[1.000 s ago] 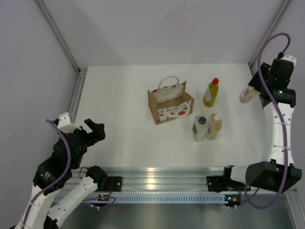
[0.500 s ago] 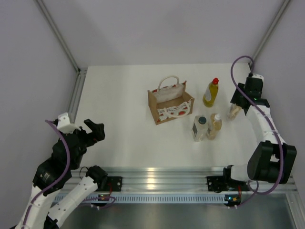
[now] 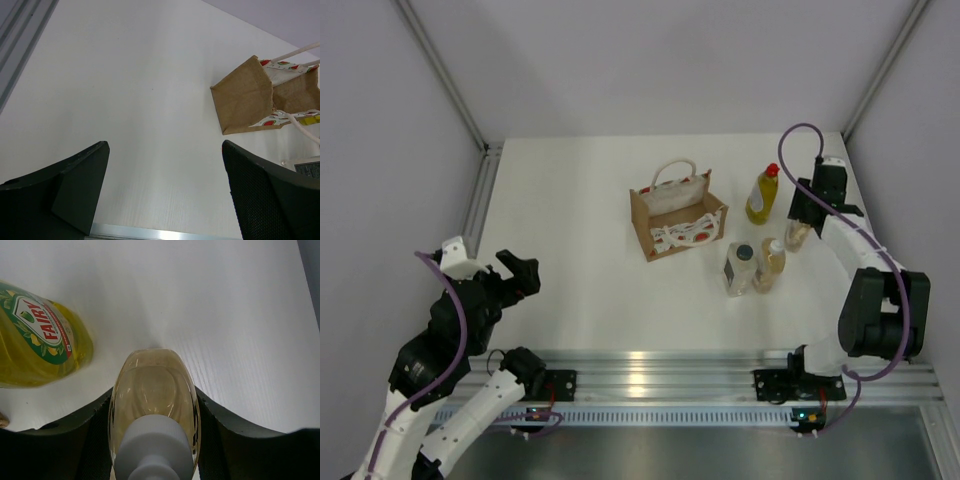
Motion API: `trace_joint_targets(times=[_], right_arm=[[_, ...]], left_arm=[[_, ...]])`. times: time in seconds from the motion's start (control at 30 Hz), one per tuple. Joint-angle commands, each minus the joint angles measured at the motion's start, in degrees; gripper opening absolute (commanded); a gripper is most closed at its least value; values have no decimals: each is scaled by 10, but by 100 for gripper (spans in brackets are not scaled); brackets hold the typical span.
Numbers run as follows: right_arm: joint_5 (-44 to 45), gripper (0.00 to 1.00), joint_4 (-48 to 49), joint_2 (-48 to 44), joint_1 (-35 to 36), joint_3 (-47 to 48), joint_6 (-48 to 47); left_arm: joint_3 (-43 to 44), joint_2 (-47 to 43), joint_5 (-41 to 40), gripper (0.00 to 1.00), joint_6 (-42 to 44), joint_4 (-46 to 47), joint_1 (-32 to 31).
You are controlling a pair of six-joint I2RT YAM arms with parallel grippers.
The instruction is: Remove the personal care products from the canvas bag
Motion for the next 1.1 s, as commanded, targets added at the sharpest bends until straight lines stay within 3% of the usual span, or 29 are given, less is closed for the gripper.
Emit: trace_joint_targets(times=[0.0,0.1,0.13,0.3,0.33,0.37,0.53,0.7,1.07], right_arm=[[11,8,74,-6,10,18,-2],[8,26,61,-5,11,24,6],[6,41,57,-4,12,26,12],[12,67,35,-19,14,33,15],[16,82,33,-22,14,34,15],[23,91,30,-29,14,36,17],[35,93,-16,-61,17,48,12],[31,99,-48,-153,39,37,4],[111,100,-139,-353,191,5,-23]], left_arm=[[-3,-6,0,98,2,20,-2],[-3,-5,0,98,2,20,-2],[-3,-5,0,98,2,21,-1],[-3,-1,-2,98,2,20,-1],[-4,0,-2,98,2,20,-1],[-5,1,-2,98,2,20,-1],[-4,12,-4,98,1,20,-1],[-4,32,-6,98,0,20,0],[-3,88,14,98,13,26,18]])
